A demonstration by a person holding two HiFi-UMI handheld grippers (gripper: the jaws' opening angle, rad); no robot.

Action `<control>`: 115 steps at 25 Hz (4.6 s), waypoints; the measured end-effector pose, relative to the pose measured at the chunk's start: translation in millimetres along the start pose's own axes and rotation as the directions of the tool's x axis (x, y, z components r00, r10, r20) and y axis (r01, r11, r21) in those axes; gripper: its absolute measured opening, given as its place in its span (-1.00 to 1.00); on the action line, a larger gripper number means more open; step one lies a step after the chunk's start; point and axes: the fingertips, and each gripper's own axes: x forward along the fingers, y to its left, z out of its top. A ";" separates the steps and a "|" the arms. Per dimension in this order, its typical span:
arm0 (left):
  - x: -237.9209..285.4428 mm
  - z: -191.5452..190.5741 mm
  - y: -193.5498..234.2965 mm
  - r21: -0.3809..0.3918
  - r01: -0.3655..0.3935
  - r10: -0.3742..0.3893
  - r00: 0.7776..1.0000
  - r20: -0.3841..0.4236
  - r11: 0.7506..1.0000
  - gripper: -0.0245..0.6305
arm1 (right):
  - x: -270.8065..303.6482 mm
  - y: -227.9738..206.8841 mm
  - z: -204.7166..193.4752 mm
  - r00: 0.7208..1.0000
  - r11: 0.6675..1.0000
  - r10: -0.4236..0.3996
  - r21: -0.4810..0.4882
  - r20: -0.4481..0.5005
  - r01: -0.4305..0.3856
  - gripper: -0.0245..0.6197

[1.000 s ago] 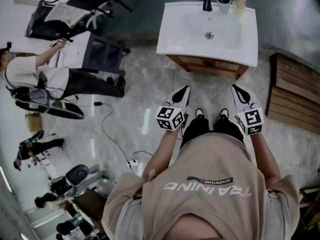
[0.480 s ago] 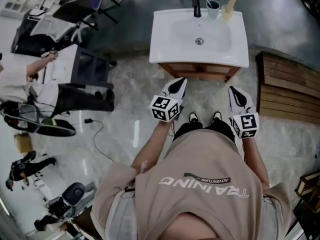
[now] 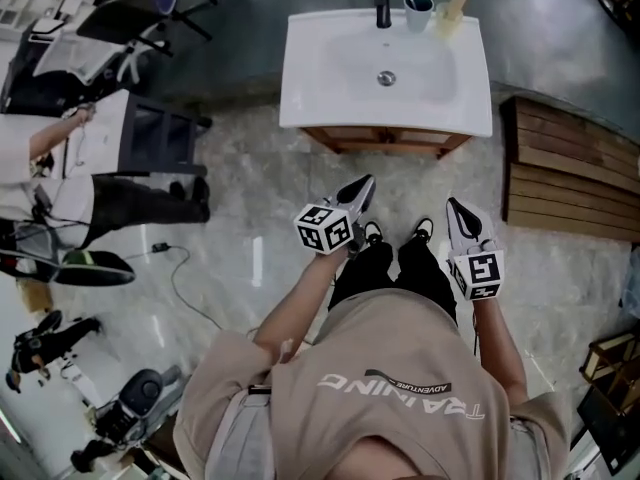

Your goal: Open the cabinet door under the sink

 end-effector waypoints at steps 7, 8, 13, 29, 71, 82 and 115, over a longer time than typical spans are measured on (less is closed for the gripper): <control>45.0 -36.6 35.9 -0.149 -0.025 0.024 1.000 -0.009 0.989 -0.88 | 18.8 -18.3 -27.7 0.999 1.000 0.008 0.024 -0.043 -0.007 -0.92; 50.4 -44.8 42.3 -0.165 -0.035 0.034 0.999 -0.010 0.986 -0.88 | 21.1 -18.8 -33.3 0.999 1.000 0.018 0.019 -0.050 -0.017 -0.92; 79.8 -86.3 77.0 -0.226 -0.087 0.085 0.996 -0.018 0.970 -0.88 | 43.6 -28.2 -68.1 0.993 0.997 0.071 -0.009 -0.092 -0.072 -0.92; 146.7 -161.9 184.7 -0.433 -0.088 0.138 0.987 0.085 0.897 -0.88 | 156.1 -34.0 -158.7 0.989 0.984 0.148 -0.096 -0.002 -0.147 -0.92; 213.4 -168.1 262.8 -0.791 0.299 0.262 0.831 0.491 0.533 -0.48 | 177.9 -73.2 -216.9 0.996 0.995 0.090 0.030 -0.001 -0.090 -0.92; 216.7 -166.8 266.2 -0.775 0.407 0.277 0.769 0.577 0.483 -0.61 | 173.6 -77.6 -225.9 0.989 0.990 0.142 0.003 -0.041 -0.142 -0.92; 188.7 -179.9 255.9 -0.754 0.354 0.180 0.833 0.523 0.553 -0.63 | 156.6 -57.6 -258.2 0.979 0.986 0.148 0.102 -0.143 -0.134 -0.92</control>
